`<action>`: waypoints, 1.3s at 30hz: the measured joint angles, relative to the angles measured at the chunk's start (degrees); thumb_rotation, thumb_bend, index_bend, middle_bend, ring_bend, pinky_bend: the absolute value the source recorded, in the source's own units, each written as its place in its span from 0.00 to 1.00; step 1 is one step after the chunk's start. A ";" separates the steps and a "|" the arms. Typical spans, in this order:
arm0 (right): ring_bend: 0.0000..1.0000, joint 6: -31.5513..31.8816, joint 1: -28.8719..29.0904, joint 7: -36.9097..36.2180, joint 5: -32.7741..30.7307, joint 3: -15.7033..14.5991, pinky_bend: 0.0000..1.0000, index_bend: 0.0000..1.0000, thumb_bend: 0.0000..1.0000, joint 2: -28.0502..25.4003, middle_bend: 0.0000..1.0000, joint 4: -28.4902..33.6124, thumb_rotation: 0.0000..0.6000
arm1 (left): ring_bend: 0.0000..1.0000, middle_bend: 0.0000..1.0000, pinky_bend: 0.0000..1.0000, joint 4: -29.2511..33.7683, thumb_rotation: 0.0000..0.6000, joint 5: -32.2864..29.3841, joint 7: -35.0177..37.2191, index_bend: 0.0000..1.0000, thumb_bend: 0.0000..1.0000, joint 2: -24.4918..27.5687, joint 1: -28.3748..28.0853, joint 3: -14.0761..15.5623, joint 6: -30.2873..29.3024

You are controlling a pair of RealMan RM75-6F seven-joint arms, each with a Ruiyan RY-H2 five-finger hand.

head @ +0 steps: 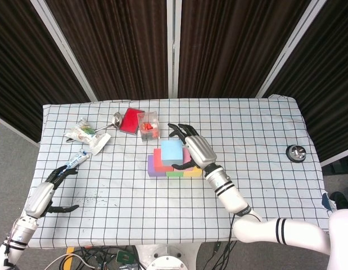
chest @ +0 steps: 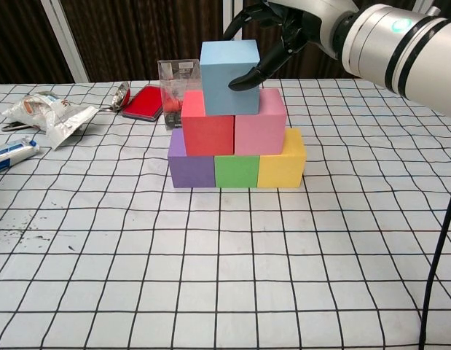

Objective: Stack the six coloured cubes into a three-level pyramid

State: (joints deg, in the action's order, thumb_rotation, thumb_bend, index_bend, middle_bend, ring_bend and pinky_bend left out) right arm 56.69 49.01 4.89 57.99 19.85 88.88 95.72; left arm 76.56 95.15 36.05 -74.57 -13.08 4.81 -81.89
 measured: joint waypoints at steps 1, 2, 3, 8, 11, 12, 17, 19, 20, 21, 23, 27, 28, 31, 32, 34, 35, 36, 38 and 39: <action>0.01 0.01 -0.15 -0.51 0.35 0.07 0.00 0.00 0.00 -0.31 0.19 0.40 1.00 | 0.01 0.18 0.06 -0.05 1.00 0.00 -0.08 0.13 0.00 -0.06 -0.03 0.02 0.13; 0.00 0.04 -0.30 -0.86 0.66 0.10 0.00 0.00 0.00 -0.64 0.17 0.81 1.00 | 0.01 0.18 0.06 -0.12 1.00 -0.02 -0.18 0.13 0.00 -0.13 -0.07 0.04 0.28; 0.00 0.09 -0.47 -1.12 1.01 0.13 0.00 0.00 0.00 -1.04 0.16 1.30 1.00 | 0.01 0.18 0.06 -0.21 1.00 -0.04 -0.35 0.13 0.00 -0.22 -0.13 0.03 0.45; 0.00 1.90 -2.52 -2.32 3.44 0.35 0.00 0.00 0.00 -5.05 0.10 5.77 1.00 | 0.01 0.18 0.06 -1.13 1.00 -0.10 -2.58 0.13 0.00 -1.57 -1.26 -0.54 1.84; 0.00 3.78 -4.40 -3.64 5.16 0.56 0.00 0.00 0.00 -7.82 0.07 8.39 1.00 | 0.01 0.18 0.06 -1.51 1.00 -0.21 -4.45 0.12 0.00 -3.00 -2.45 -1.35 3.06; 0.00 4.49 -5.13 -4.25 5.85 0.63 0.00 0.00 0.00 -8.79 0.07 9.28 1.00 | 0.01 0.18 0.07 -1.62 1.00 -0.37 -5.13 0.12 0.00 -3.55 -2.83 -1.67 3.49; 0.00 8.53 -9.55 -8.41 9.94 0.95 0.00 0.00 0.00 -14.67 0.05 13.36 1.00 | 0.01 0.18 0.07 -2.45 1.00 -2.10 -9.02 0.12 0.00 -7.80 -5.28 -3.65 7.13; 0.00 9.96 -11.27 -10.58 11.42 1.10 0.00 0.00 0.00 -16.92 0.05 14.10 1.00 | 0.01 0.17 0.07 -2.85 1.00 -3.25 -10.80 0.12 0.00 -9.83 -6.18 -4.35 8.90; 0.00 10.53 -11.98 -11.53 11.98 1.14 0.00 0.00 0.00 -17.79 0.04 14.36 1.00 | 0.01 0.17 0.07 -3.01 1.00 -3.81 -11.57 0.12 0.00 -10.76 -6.51 -4.66 9.57; 0.00 11.05 -12.67 -12.52 12.50 1.16 0.00 0.00 0.00 -18.61 0.04 14.59 1.00 | 0.01 0.17 0.07 -3.18 1.00 -4.36 -12.36 0.12 0.00 -11.72 -6.81 -5.01 10.12; 0.00 12.05 -14.10 -14.99 13.63 1.14 0.00 0.00 0.00 -20.13 0.04 14.91 1.00 | 0.01 0.17 0.07 -3.77 1.00 -5.56 -14.26 0.12 0.00 -14.17 -7.49 -5.98 10.95; 0.00 13.37 -16.42 -19.73 15.94 0.72 0.00 0.00 0.00 -22.03 0.04 14.81 1.00 | 0.01 0.16 0.07 -5.58 1.00 -7.51 -17.54 0.11 0.00 -19.19 -9.11 -8.62 11.59; 0.00 13.71 -17.04 -21.09 16.64 0.52 0.00 0.00 0.00 -22.52 0.04 14.63 1.00 | 0.01 0.16 0.07 -6.18 1.00 -8.03 -18.51 0.11 0.00 -20.65 -9.72 -9.60 11.61; 0.00 14.56 -18.31 -24.18 18.20 0.09 0.00 0.00 0.00 -23.43 0.04 13.88 1.00 | 0.01 0.16 0.07 -7.47 1.00 -9.15 -21.05 0.11 0.00 -23.67 -11.05 -11.63 11.37; 0.00 14.80 -18.62 -25.05 18.59 -0.02 0.00 0.00 0.00 -23.63 0.04 13.61 1.00 | 0.01 0.16 0.07 -7.86 1.00 -9.43 -21.72 0.11 0.00 -24.55 -11.39 -12.11 11.23; 0.00 15.35 -19.34 -26.97 19.52 -0.30 0.00 0.00 0.00 -24.07 0.04 12.97 1.00 | 0.01 0.16 0.07 -9.02 1.00 -9.94 -22.60 0.11 0.00 -26.63 -12.06 -13.08 10.72; 0.00 15.54 -19.62 -27.72 19.90 -0.43 0.00 0.00 0.00 -24.25 0.04 12.70 1.00 | 0.01 0.16 0.07 -9.65 1.00 -10.12 -22.85 0.11 0.00 -27.57 -12.31 -13.45 10.42; 0.00 15.71 -19.86 -28.43 20.23 -0.56 0.00 0.00 0.00 -24.41 0.04 12.45 1.00 | 0.01 0.16 0.07 -10.37 1.00 -10.32 -23.08 0.11 0.00 -28.54 -12.55 -13.80 10.15; 0.00 16.02 -20.36 -29.91 20.84 -0.81 0.00 0.00 0.00 -24.75 0.04 11.84 1.00 | 0.01 0.16 0.07 -12.14 1.00 -10.85 -23.46 0.11 0.00 -30.90 -13.14 -14.59 9.65; 0.00 16.12 -20.54 -30.44 21.06 -0.91 0.00 0.00 0.00 -24.89 0.04 11.61 1.00 | 0.01 0.16 0.07 -12.91 1.00 -11.09 -23.55 0.11 0.00 -31.89 -13.41 -14.92 9.49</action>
State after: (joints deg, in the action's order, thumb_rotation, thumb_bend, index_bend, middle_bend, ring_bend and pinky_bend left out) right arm 72.81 28.47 -25.55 79.05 18.95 63.99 107.33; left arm 63.65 84.06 12.50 -106.46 -26.49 -10.11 -72.40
